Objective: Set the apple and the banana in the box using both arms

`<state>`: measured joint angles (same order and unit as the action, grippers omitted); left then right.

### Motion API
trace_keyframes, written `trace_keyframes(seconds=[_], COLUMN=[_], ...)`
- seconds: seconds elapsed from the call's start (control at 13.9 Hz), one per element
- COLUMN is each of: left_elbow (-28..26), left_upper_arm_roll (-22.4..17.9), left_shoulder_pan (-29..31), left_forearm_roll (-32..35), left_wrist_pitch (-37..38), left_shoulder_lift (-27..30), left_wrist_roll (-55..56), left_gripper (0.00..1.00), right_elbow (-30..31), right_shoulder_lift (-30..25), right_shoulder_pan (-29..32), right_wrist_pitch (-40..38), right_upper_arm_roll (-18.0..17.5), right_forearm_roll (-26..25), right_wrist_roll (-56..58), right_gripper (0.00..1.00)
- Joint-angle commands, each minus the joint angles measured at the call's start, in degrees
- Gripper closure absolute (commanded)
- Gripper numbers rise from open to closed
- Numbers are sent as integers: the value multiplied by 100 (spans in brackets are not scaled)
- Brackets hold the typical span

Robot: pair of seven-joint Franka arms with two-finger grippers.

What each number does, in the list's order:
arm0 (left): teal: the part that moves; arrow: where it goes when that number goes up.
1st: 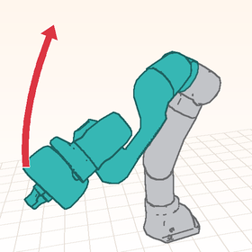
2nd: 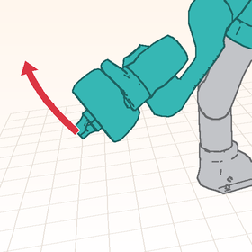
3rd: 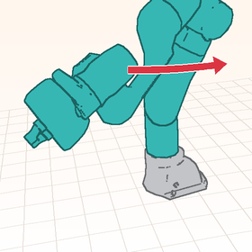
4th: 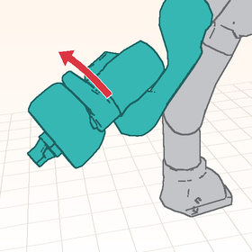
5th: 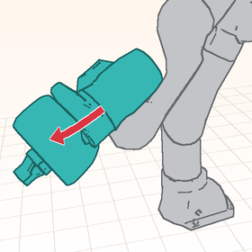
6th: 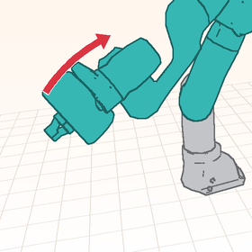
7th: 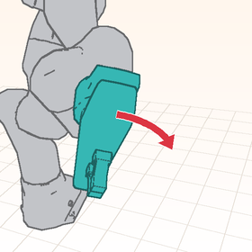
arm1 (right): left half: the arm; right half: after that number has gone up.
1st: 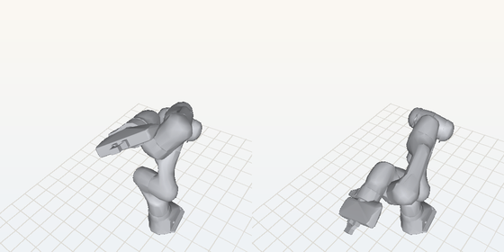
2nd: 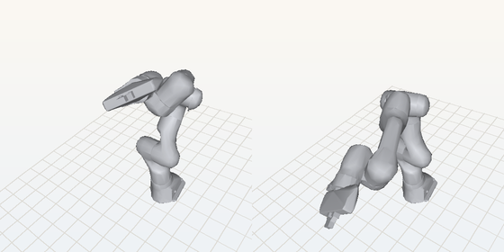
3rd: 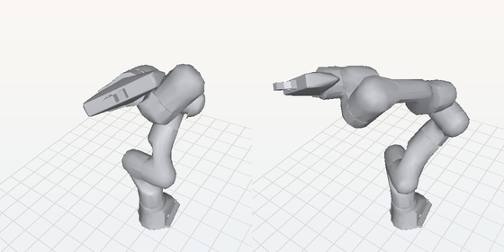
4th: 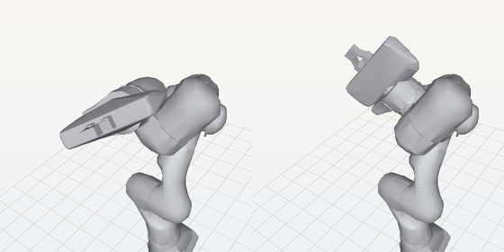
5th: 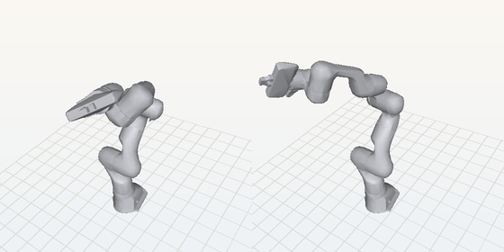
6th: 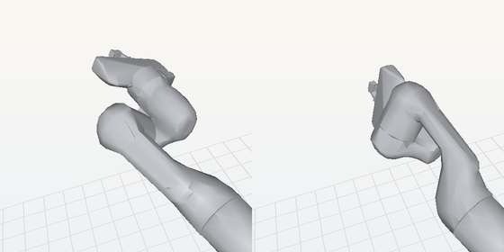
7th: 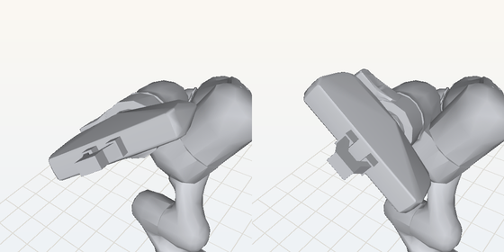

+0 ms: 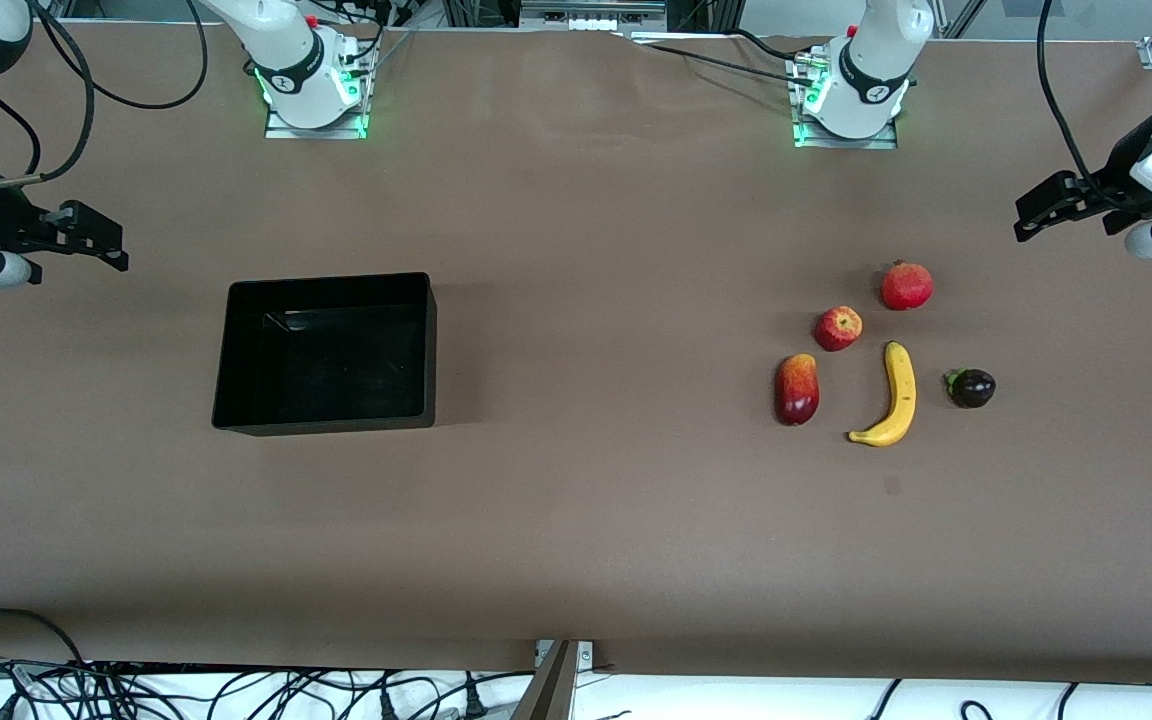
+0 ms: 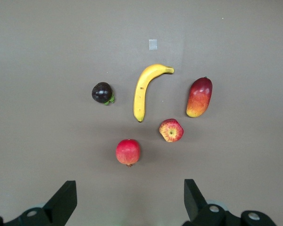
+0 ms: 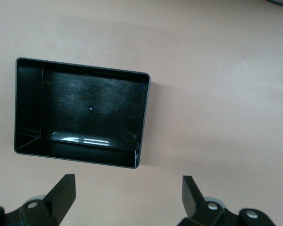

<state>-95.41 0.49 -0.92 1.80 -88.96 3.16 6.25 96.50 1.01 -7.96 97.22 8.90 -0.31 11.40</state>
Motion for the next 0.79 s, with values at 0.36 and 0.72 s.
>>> trace_keyframes(seconds=[0.36,0.72], left_elbow=[858,858], left_upper_arm_roll=[-84,-32], left_shoulder_pan=[153,144], left_forearm_roll=[611,602], left_wrist_pitch=[90,98], left_shoulder_lift=[-747,-747], left_wrist_roll=[-669,-590], left_gripper=[0,0], right_elbow=[-676,-676], right_shoulder_lift=[330,330], right_shoulder_pan=[-162,-154], right_wrist_pitch=[-371,-371], right_upper_arm_roll=[-20,-20], right_forearm_roll=[84,93], right_wrist_roll=[-314,-314], right_gripper=[0,0])
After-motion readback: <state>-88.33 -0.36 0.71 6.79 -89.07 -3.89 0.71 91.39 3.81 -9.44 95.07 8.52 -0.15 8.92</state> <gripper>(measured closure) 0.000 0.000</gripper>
